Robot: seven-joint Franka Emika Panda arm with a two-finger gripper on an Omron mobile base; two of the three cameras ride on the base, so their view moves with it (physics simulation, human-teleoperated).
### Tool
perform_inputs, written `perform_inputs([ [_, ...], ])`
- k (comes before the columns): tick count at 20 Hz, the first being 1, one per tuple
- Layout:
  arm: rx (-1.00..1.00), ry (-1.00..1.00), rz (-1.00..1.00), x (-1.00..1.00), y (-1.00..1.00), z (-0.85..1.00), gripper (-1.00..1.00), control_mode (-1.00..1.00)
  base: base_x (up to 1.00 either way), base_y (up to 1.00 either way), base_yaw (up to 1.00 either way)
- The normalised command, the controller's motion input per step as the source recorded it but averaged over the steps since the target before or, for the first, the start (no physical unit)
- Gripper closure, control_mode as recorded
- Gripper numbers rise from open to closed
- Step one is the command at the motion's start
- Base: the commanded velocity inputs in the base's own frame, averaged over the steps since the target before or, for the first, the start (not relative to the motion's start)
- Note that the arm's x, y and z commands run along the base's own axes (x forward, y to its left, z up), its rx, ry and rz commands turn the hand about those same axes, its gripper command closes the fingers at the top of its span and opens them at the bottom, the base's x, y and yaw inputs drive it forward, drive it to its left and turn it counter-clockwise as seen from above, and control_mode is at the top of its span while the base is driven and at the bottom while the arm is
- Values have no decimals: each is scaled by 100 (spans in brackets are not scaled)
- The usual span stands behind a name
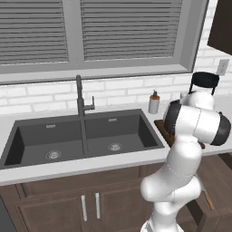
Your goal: Place the appropriate cutting tool for cutting the carrot skin on the cutting board.
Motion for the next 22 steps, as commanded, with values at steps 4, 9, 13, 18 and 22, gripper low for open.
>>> perform_inputs([
  [4,0,0,2,-42,5,45,-100,-100,0,0,0],
  [9,0,-2,2,-32,1,49,-100,-100,0,0,0],
  [13,0,0,0,-48,0,52,-100,-100,0,0,0],
  [18,0,-3,0,-55,0,57,-100,-100,0,0,0],
  [22,-5,-1,0,-54,3,63,-100,-100,0,0,0],
])
